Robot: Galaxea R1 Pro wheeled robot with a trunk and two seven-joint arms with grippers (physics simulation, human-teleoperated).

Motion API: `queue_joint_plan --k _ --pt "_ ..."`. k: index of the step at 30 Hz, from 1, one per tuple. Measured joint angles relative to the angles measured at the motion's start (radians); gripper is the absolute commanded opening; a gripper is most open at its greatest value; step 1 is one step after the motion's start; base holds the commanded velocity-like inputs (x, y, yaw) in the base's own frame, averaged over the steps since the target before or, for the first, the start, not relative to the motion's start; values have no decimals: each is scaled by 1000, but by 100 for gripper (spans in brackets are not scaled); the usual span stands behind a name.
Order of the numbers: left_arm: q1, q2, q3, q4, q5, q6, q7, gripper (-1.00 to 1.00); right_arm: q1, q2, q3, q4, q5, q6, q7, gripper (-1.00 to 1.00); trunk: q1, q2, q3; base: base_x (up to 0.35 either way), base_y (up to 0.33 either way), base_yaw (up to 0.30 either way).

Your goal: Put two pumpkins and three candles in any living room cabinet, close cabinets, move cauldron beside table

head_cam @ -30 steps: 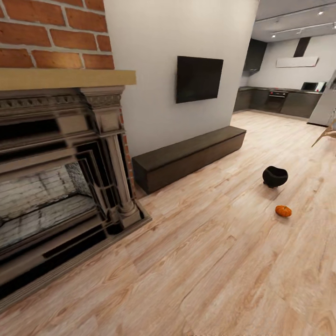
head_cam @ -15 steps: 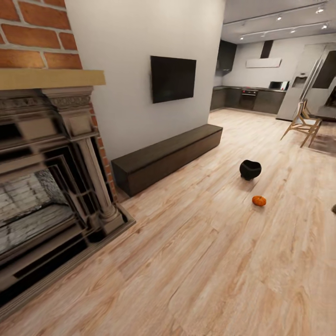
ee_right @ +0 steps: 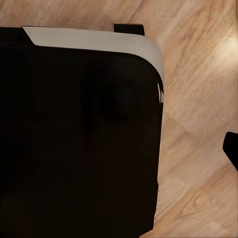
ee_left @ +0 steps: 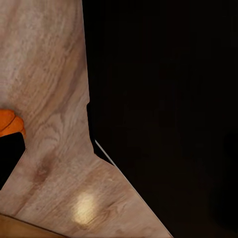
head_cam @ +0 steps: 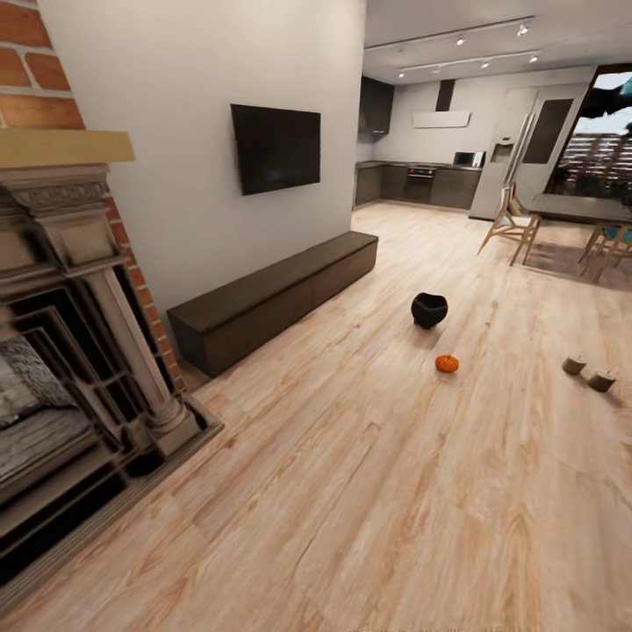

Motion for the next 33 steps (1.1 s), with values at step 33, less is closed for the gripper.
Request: queue_joint_plan --k 33 --pt "0 0 2 0 0 0 0 100 0 -5 2 -1 2 -38 -8 100 0 0 -14 0 0 -104"
